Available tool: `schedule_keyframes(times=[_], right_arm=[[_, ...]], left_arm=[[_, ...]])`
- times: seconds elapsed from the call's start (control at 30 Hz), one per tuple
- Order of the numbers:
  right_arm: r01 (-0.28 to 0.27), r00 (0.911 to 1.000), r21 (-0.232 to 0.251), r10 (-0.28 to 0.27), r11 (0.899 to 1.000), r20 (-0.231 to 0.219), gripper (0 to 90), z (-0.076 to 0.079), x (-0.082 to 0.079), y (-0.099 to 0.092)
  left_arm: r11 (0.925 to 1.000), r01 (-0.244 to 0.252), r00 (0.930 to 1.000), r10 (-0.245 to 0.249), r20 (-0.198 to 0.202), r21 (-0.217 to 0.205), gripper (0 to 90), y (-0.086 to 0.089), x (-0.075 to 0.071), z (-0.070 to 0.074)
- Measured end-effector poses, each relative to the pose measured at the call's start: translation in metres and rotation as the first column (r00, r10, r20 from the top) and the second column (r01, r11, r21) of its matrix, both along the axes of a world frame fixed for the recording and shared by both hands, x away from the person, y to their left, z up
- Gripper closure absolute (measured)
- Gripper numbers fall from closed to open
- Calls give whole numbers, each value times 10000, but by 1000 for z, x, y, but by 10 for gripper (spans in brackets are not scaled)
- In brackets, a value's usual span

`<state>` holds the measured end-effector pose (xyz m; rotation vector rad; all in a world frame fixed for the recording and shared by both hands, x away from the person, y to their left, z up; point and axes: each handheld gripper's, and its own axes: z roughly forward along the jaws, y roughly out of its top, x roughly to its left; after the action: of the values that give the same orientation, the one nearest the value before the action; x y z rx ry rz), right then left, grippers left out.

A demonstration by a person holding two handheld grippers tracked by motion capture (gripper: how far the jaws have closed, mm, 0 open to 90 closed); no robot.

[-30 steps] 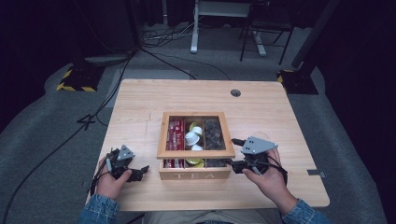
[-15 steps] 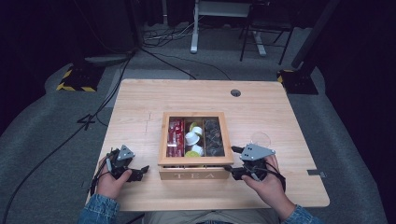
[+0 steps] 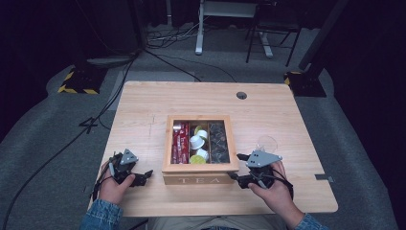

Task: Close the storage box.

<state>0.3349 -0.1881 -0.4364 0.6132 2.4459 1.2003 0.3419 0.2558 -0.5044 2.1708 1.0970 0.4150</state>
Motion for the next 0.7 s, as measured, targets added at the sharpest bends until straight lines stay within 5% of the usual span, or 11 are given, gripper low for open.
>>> schedule_keyframes(times=[0.1,0.27,0.43,0.7], right_arm=[[-144,9999,-477,142,9988,-30,268,-3,-2,2],[-94,9998,250,90,9996,180,231,4,-5,1],[-357,9994,298,356,9989,13,232,9,-2,3],[-609,9970,1146,660,9915,-414,170,29,6,-9]], left_arm=[[10000,-9,10000,9,17,-26,107,0,0,0],[10000,-11,10000,11,19,-26,107,0,0,0],[10000,-29,10000,30,31,-38,108,0,0,0],[10000,35,10000,-35,47,15,109,2,-2,0]])
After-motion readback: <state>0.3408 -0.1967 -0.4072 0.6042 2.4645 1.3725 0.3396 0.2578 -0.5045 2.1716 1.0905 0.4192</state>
